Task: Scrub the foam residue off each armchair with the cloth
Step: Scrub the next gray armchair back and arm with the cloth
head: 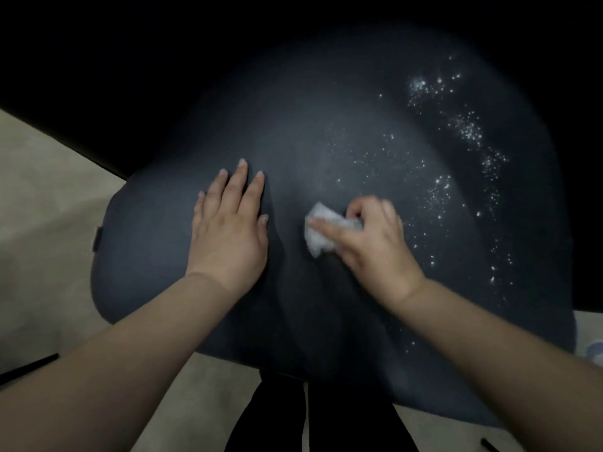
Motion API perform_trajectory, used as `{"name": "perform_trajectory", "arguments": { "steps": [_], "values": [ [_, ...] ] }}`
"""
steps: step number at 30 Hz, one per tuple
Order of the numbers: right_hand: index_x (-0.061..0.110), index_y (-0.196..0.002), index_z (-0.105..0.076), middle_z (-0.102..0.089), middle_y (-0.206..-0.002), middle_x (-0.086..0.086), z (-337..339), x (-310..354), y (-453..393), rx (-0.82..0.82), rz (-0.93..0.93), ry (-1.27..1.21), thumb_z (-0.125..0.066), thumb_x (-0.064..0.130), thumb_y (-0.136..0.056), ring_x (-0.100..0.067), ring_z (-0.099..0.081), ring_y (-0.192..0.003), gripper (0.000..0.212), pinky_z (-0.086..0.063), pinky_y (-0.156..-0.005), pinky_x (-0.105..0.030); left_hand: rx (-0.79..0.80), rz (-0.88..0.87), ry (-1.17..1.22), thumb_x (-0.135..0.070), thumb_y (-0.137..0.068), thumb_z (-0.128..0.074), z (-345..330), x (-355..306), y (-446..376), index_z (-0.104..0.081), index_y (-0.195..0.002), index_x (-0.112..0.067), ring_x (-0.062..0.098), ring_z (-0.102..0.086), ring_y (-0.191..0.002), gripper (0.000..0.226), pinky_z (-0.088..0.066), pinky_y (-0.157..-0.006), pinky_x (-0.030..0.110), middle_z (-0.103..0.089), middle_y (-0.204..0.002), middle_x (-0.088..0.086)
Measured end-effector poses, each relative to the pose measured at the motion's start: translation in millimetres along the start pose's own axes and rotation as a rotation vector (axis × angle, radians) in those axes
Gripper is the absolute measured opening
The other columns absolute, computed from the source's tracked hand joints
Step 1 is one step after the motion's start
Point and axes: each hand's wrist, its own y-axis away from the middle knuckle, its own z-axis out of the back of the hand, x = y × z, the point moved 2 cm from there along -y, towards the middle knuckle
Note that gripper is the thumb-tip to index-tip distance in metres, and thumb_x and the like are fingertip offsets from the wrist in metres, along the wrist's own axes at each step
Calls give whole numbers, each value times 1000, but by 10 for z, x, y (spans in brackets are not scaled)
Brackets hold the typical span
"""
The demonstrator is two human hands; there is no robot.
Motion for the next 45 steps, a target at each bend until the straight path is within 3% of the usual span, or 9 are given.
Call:
{"name": "perform_trajectory", "arguments": {
  "steps": [6, 10, 14, 21, 27, 31, 34, 40, 45],
  "values": [
    [33, -119, -66, -49, -102, -16, 28, -250, -631, -168, -250, -27, -73, 17, -77, -37, -45, -94, 45, -42, -87, -47, -31, 22, 42, -27, -99, -37, -24, -53, -69, -23, -151, -22, 21, -5, -147, 55, -1, -117, 40, -11, -161, -1],
    [37, -122, -62, -49, -94, -11, -82, 92, -26, -48, -72, -28, -75, 9, -73, -28, -42, -85, 58, -32, -76, -34, -21, 30, 40, -27, -98, -38, 7, -56, -114, -23, -151, -23, 21, -4, -147, 55, -1, -117, 40, -10, -161, -2],
    [34, -118, -66, -51, -90, -15, 12, -74, -360, 39, 61, -24, -73, 17, -79, -34, -47, -80, 43, -42, -74, -40, -7, 26, 29, -28, -98, -39, 34, -76, -151, -22, -151, -23, 21, -4, -147, 56, 0, -117, 39, -9, -161, -1],
    [36, -121, -64, -48, -101, -15, -1, -289, -884, -105, -146, -23, -71, 15, -79, -35, -45, -94, 47, -41, -86, -43, -33, 36, 50, -29, -98, -39, 35, -96, -283, -23, -151, -24, 21, -4, -147, 55, -1, -117, 40, -10, -161, -1],
    [33, -121, -64, -49, -93, -15, 62, -267, -761, 57, 77, -36, -75, 15, -78, -33, -46, -84, 49, -43, -76, -40, -18, 36, 46, -32, -98, -40, 64, -136, -398, -21, -152, -25, 20, -1, -147, 57, 0, -117, 40, -7, -161, -3],
    [31, -122, -64, -48, -99, -18, 130, -583, -1455, -67, -47, 14, -71, 22, -82, -36, -45, -93, 42, -44, -83, -47, -27, 28, 37, -34, -97, -41, 81, -179, -544, -20, -152, -26, 20, -2, -147, 58, 0, -117, 40, -8, -161, -3],
    [34, -122, -63, -44, -100, -13, 90, -534, -1331, -130, -134, -40, -71, 20, -82, -31, -43, -95, 43, -44, -86, -43, -38, 39, 61, -35, -97, -41, 107, -240, -693, -20, -151, -26, 19, -1, -147, 59, 0, -117, 40, -7, -161, -3],
    [31, -123, -63, -46, -94, -15, 196, -610, -1082, -6, 28, -15, -71, 23, -81, -32, -45, -87, 44, -43, -77, -40, 2, 26, 38, -37, -96, -42, 131, -324, -907, -17, -152, -25, 20, 0, -147, 63, 0, -117, 42, -5, -161, -3],
    [31, -124, -63, -43, -101, -13, 281, -985, -1773, -180, -197, -4, -69, 22, -85, -31, -42, -97, 40, -40, -91, -35, -14, 15, 26, -36, -96, -41, 110, -372, -1002, -17, -152, -23, 20, 0, -147, 63, 2, -116, 40, -5, -161, -3]
  ]
}}
